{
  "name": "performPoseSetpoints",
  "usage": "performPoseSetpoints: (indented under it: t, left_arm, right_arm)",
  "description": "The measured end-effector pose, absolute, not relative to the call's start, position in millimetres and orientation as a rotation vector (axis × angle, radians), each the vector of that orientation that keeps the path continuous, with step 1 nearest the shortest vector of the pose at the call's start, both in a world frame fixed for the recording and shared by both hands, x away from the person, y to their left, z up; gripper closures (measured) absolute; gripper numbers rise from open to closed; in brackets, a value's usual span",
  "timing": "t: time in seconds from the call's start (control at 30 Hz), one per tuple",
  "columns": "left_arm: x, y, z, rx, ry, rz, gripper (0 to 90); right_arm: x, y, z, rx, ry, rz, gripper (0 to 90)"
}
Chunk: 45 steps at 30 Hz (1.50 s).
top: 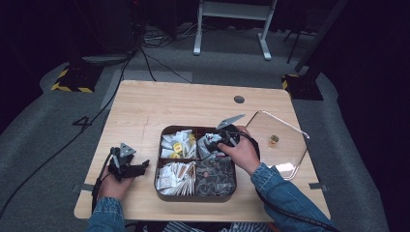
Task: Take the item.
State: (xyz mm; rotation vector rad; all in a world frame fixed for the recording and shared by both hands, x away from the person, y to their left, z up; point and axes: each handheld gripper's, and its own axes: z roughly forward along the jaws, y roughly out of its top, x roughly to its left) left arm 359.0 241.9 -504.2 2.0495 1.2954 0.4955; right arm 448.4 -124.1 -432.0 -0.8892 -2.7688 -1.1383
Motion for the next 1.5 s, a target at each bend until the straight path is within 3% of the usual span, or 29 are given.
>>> performPoseSetpoints:
  t: [0.7, 1.5]
  left_arm:
    - [358.7, 242.0, -504.4, 2.048, 1.292, 0.498, 24.3]
    - [358.8, 242.1, -504.4, 2.051, 1.286, 0.493, 24.4]
  right_arm:
    - [436.0, -158.4, -393.6, -0.884, -2.673, -1.38, 90.0]
    - [413.9, -211.7, -372.0, -0.94, -2.59, -1.56, 90.0]
